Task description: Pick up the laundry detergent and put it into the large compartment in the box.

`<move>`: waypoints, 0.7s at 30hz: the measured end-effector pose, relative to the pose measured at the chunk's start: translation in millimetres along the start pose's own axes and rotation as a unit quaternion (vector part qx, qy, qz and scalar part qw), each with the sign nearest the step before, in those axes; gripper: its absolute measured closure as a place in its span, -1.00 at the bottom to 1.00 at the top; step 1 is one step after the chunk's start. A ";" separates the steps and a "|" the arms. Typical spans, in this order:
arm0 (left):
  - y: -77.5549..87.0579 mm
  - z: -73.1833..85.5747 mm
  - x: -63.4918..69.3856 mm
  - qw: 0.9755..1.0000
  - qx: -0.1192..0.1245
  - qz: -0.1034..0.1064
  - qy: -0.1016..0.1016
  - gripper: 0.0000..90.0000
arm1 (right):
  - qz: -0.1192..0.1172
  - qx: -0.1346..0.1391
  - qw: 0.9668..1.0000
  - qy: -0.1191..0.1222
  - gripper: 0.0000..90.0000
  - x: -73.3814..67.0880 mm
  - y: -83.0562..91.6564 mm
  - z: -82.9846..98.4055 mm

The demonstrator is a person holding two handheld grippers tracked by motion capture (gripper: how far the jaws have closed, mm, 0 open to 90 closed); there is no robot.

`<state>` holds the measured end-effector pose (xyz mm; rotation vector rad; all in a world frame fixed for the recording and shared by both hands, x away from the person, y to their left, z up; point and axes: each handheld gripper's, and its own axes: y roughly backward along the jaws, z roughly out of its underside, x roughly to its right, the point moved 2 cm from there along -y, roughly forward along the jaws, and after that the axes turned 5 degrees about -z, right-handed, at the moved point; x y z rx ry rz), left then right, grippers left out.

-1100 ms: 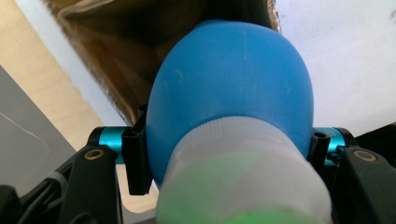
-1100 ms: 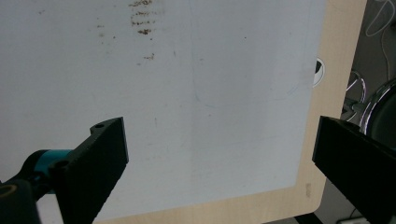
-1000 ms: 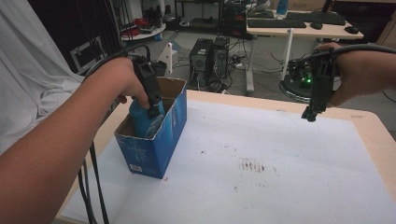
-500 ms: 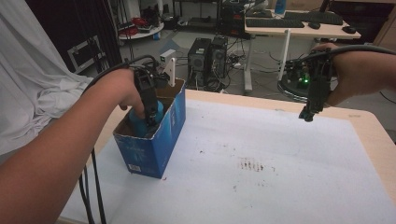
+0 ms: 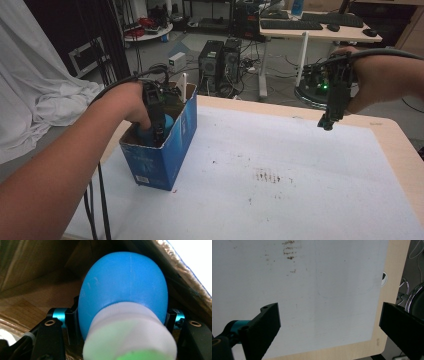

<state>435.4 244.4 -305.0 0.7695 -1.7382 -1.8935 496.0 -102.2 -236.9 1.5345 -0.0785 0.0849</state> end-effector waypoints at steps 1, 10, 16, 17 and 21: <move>-0.6 0.1 0.1 1.000 0.006 0.002 0.004 -0.17 | 0.000 -0.001 1.000 0.000 -0.95 -0.1 0.0 -0.1; -1.6 0.1 -3.0 1.000 0.009 0.010 0.004 -0.17 | -0.001 0.003 1.000 0.000 -0.95 -1.1 1.6 0.2; 0.8 -0.3 -4.4 1.000 0.010 0.017 0.004 -0.26 | 0.000 0.003 1.000 -0.003 -0.94 0.1 1.8 4.1; 1.4 -0.5 -4.6 1.000 0.010 0.018 0.004 -0.28 | 0.000 0.002 1.000 -0.002 -0.95 0.4 1.8 4.9; 4.4 -2.3 -4.0 1.000 0.010 0.019 -0.005 -0.31 | 0.000 0.003 1.000 -0.003 -0.95 0.3 3.0 6.3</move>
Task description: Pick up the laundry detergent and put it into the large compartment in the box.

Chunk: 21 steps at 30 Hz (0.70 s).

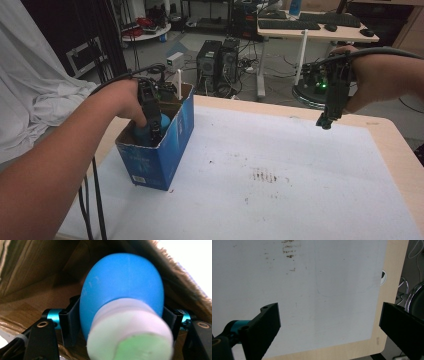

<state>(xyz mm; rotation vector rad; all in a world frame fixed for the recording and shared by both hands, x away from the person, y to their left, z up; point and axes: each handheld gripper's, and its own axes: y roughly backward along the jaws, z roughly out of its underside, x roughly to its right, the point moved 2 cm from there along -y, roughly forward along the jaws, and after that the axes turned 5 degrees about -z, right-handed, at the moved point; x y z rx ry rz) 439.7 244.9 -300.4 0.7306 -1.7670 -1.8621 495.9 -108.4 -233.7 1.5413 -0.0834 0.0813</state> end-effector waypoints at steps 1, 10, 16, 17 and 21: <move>0.3 -0.5 1.2 1.000 0.002 0.001 0.004 -0.32 | 0.001 0.002 1.000 0.002 -0.95 0.4 0.1 0.2; 10.3 -1.5 3.0 1.000 -0.003 -0.006 -0.005 -0.41 | 0.001 0.001 1.000 0.001 -0.95 -0.1 -0.7 0.3; 19.1 0.7 5.5 1.000 -0.007 -0.007 -0.018 -0.50 | 0.000 0.003 1.000 0.004 -0.95 -0.4 -1.1 -1.3; 20.3 1.2 6.0 1.000 -0.011 -0.009 -0.019 -0.50 | 0.001 0.003 1.000 0.002 -0.95 -0.6 -1.1 -1.5; 25.5 1.8 7.5 1.000 -0.008 -0.015 -0.023 -0.62 | -0.001 0.000 1.000 0.003 -0.95 -0.2 -1.8 -1.7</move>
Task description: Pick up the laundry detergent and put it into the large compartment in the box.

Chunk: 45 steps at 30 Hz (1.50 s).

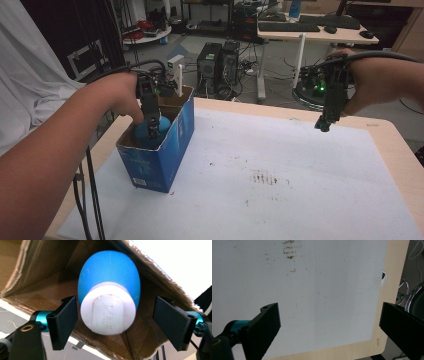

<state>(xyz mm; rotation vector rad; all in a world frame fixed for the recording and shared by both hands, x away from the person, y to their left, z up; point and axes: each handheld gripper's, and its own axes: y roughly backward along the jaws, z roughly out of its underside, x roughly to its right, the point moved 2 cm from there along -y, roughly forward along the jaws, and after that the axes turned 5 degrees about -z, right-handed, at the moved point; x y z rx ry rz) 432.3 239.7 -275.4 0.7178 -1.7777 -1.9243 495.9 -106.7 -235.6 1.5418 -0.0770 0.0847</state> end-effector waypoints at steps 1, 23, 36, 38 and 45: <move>1.3 0.0 0.3 1.000 -0.002 -0.005 -0.010 -0.62 | 0.000 0.000 1.000 0.000 -0.95 0.0 0.0 0.0; 49.1 -3.6 28.8 0.997 0.021 -0.010 -0.076 -0.88 | -0.001 -0.006 1.000 -0.010 -0.94 -2.1 2.8 5.3; 81.8 -28.2 62.1 0.993 0.044 -0.010 -0.110 -0.96 | -0.001 -0.003 1.000 -0.009 -0.95 -3.0 3.9 6.5; 83.5 -34.0 68.7 0.991 0.047 -0.006 -0.127 -0.96 | -0.001 -0.002 1.000 -0.011 -0.95 -3.4 4.1 7.4; 84.7 -54.5 85.5 0.983 0.050 -0.002 -0.178 -0.96 | -0.002 0.000 1.000 -0.016 -0.95 -4.6 4.2 11.7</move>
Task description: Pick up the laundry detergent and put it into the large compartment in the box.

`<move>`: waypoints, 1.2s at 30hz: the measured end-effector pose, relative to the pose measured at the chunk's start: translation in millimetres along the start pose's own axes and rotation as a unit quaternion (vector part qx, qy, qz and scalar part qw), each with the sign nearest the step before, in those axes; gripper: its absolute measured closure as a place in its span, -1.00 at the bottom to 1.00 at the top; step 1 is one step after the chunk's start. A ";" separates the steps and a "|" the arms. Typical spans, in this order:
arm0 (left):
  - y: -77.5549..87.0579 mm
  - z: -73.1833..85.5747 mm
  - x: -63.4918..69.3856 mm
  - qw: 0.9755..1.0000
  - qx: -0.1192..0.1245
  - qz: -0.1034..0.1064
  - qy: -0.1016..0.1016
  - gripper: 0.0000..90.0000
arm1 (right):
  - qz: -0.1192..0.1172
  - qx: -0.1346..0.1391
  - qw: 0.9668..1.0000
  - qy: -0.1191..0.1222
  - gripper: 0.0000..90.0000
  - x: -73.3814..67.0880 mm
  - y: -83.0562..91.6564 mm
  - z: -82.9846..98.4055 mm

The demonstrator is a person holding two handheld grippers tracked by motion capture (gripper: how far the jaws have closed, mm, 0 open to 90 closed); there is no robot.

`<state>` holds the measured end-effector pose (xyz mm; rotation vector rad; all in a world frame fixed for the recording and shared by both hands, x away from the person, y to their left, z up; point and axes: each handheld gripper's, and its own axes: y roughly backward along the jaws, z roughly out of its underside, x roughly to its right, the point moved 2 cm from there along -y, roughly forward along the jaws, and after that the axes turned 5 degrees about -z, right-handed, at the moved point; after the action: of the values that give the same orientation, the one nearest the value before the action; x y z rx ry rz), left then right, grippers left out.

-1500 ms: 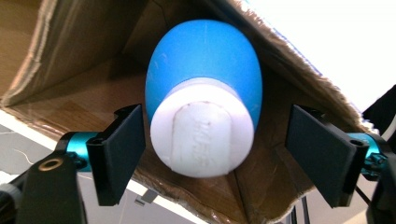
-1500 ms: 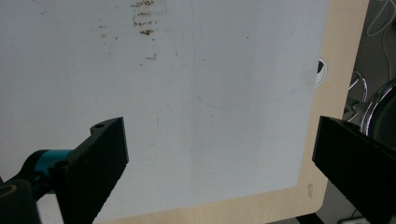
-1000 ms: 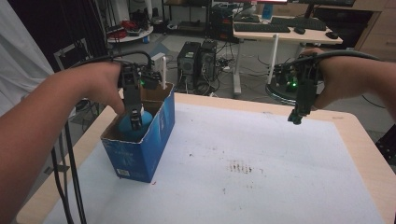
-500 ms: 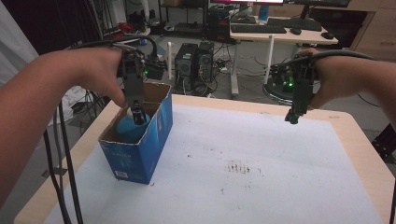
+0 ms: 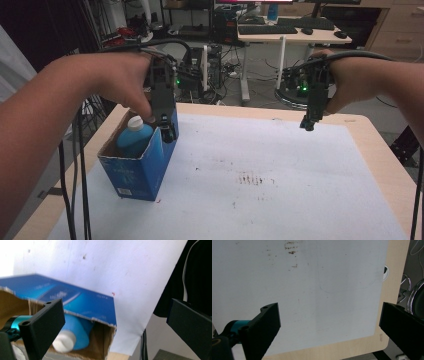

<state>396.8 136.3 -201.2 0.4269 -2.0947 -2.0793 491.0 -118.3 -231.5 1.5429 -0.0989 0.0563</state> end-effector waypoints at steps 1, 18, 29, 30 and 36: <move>-0.7 -3.2 0.6 1.000 0.001 0.002 -0.007 -0.96 | 0.000 0.000 1.000 0.000 -0.95 0.0 0.0 0.0; -37.1 -30.8 1.1 0.995 -0.006 0.008 -0.099 -0.96 | -0.007 -0.006 1.000 -0.003 -0.95 -6.7 -8.1 2.4; -49.7 -41.8 -4.2 0.994 -0.003 0.016 -0.105 -0.96 | -0.011 -0.005 1.000 -0.005 -0.95 -3.2 -10.7 1.7; -50.5 -42.2 -4.8 0.994 -0.003 0.016 -0.105 -0.96 | -0.011 -0.005 1.000 -0.005 -0.95 -3.2 -10.7 1.7; -54.8 -46.1 -8.0 0.994 -0.004 0.019 -0.109 -0.96 | -0.012 -0.010 1.000 -0.004 -0.95 -1.6 -12.3 3.8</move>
<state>423.5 95.2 -254.2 0.1631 -2.1892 -2.1997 490.4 -122.4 -243.8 1.5244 -0.0873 0.0291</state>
